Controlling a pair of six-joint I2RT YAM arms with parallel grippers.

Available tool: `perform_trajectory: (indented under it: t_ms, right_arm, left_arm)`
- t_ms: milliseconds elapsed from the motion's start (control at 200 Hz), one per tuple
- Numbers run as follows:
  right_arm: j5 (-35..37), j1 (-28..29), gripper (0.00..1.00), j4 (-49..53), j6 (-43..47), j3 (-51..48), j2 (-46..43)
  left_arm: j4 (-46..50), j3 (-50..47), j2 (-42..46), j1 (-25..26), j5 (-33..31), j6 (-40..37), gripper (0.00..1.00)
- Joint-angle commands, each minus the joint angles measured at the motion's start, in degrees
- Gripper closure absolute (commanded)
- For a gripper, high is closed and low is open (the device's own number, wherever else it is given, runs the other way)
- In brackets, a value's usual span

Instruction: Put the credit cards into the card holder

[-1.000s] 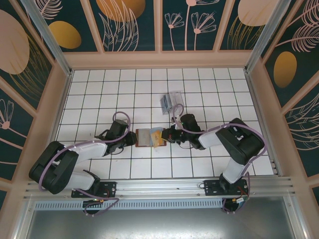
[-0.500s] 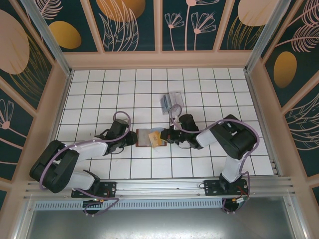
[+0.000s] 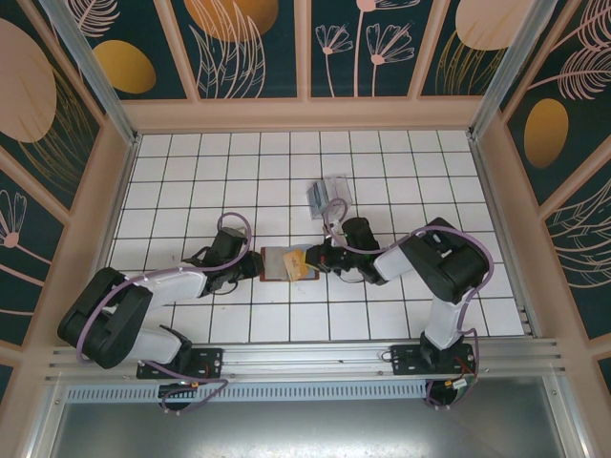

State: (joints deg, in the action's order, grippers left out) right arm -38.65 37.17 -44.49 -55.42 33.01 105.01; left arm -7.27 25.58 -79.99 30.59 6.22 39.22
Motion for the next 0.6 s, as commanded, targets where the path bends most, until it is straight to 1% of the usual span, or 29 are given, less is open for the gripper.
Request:
perform_trajectory:
  t_ms: [0, 145, 190, 295, 400, 480, 596]
  right_arm:
    - [2.4, -0.3, 1.00, -1.2, 2.2, 1.6, 2.5]
    - [5.7, -0.1, 1.00, -10.6, -1.7, -0.4, 4.2]
    - [6.9, 0.0, 1.00, -12.1, -2.8, -0.9, 4.2]
    - [9.3, 0.6, 1.00, -12.8, -2.9, -1.5, 3.8]
    - [10.0, 1.3, 1.00, -12.4, -3.2, -0.4, 4.6]
    - [10.1, 2.6, 1.00, -13.7, -4.3, 0.3, 5.6]
    - [10.9, 4.7, 1.00, -13.2, -4.2, 1.5, 6.6]
  left_arm:
    - [-0.6, 0.7, -1.7, 0.3, 2.5, -0.7, 0.73]
    - [-0.4, 0.6, -1.1, 0.3, 3.0, -0.3, 0.73]
    - [-0.4, 0.4, -0.7, 0.3, 2.8, -0.2, 0.73]
    - [-0.7, -0.3, 0.2, 0.3, 2.4, -0.1, 0.73]
    - [-1.3, -0.6, 0.0, 0.3, 3.2, -0.2, 0.73]
    - [-1.8, -1.0, -0.1, 0.3, 3.8, -0.1, 0.73]
    - [-2.6, -1.8, 0.0, 0.3, 3.6, -0.2, 0.73]
